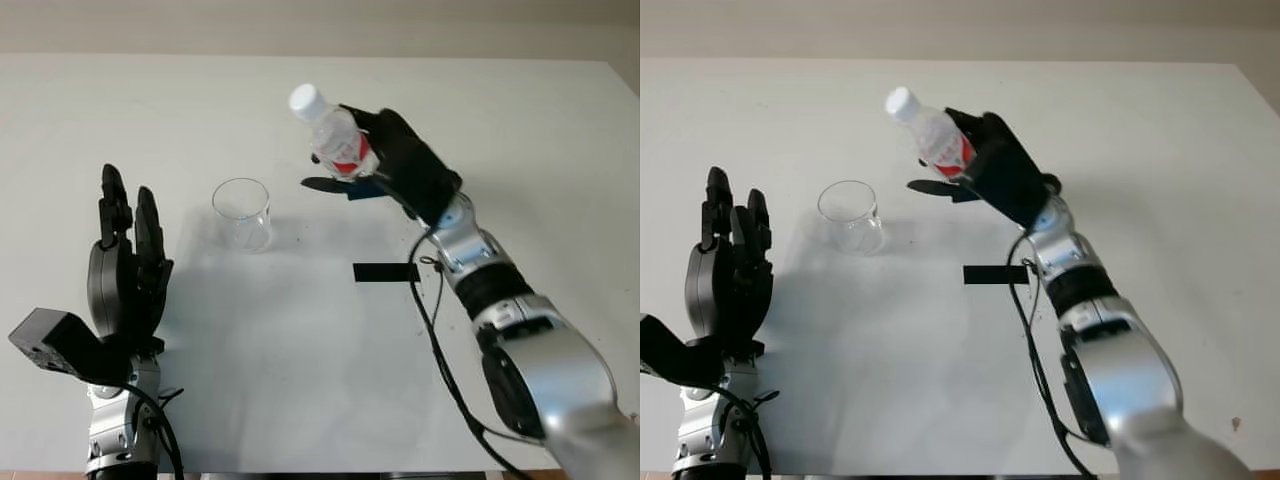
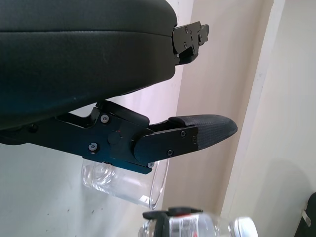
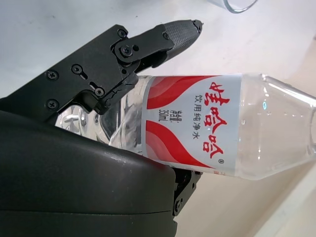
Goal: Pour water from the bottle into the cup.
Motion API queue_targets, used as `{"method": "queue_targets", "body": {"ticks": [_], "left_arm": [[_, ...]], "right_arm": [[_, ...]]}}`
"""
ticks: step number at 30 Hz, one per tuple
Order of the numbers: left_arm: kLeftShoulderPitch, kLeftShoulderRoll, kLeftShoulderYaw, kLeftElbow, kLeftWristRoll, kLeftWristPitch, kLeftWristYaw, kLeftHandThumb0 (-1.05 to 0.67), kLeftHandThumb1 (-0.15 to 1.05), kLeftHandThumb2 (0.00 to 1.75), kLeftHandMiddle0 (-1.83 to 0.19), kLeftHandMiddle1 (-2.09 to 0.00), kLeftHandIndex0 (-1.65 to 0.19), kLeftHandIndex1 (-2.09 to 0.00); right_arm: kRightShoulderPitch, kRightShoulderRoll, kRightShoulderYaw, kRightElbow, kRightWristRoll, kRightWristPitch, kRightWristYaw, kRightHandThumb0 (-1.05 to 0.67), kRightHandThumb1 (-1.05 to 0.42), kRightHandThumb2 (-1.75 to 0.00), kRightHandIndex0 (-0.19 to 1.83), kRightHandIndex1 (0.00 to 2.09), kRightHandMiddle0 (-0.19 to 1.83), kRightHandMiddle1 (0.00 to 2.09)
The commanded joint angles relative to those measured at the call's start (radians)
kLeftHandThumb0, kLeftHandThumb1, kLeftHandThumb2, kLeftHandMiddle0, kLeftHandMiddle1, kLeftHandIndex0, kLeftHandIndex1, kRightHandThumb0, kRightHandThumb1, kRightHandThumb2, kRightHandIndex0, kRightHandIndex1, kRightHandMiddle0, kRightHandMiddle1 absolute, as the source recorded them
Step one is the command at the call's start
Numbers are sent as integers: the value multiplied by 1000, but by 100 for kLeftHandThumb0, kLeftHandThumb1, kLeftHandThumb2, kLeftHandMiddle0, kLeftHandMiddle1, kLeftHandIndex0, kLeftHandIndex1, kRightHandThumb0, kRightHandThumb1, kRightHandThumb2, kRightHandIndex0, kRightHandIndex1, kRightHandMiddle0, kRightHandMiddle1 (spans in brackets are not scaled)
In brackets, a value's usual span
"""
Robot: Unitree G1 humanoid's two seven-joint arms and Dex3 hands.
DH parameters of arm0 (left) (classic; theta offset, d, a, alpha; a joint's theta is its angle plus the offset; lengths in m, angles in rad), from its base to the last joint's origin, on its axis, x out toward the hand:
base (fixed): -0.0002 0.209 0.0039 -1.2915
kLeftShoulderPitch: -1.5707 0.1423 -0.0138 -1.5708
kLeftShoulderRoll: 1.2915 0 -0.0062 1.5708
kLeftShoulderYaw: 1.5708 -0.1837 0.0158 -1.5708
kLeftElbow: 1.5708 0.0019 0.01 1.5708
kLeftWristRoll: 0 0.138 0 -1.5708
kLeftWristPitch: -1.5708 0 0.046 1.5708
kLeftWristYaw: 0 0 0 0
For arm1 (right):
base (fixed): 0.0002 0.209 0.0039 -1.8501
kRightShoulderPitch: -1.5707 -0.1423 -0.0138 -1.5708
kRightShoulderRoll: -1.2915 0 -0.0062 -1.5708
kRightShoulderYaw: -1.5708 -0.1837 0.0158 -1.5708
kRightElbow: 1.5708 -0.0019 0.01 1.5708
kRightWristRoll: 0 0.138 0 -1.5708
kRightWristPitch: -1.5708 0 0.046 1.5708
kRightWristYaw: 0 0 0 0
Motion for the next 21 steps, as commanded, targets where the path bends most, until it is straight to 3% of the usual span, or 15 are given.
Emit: {"method": "queue_targets", "body": {"ticks": [1,10,16,21], "left_arm": [[31,-11,0,12,0,-11,-4,-64,105,57,13,-5,19,-1],[31,-13,2,17,3,-12,0,-65,105,56,12,-5,19,-3],[32,-16,4,17,-4,-13,-1,-65,105,55,13,-5,19,-4],[33,-17,3,14,2,-12,6,-66,105,54,12,-6,19,-4]], "right_arm": [[-59,9,14,35,-18,0,-28,-27,-105,-27,131,209,116,209],[-142,24,61,117,-75,27,-89,-29,-105,-27,127,209,109,209],[-158,-17,183,124,-226,-42,-218,-29,-105,-23,125,209,109,209],[-179,-44,262,127,-327,-50,-313,-28,-105,-20,114,209,92,209]]}}
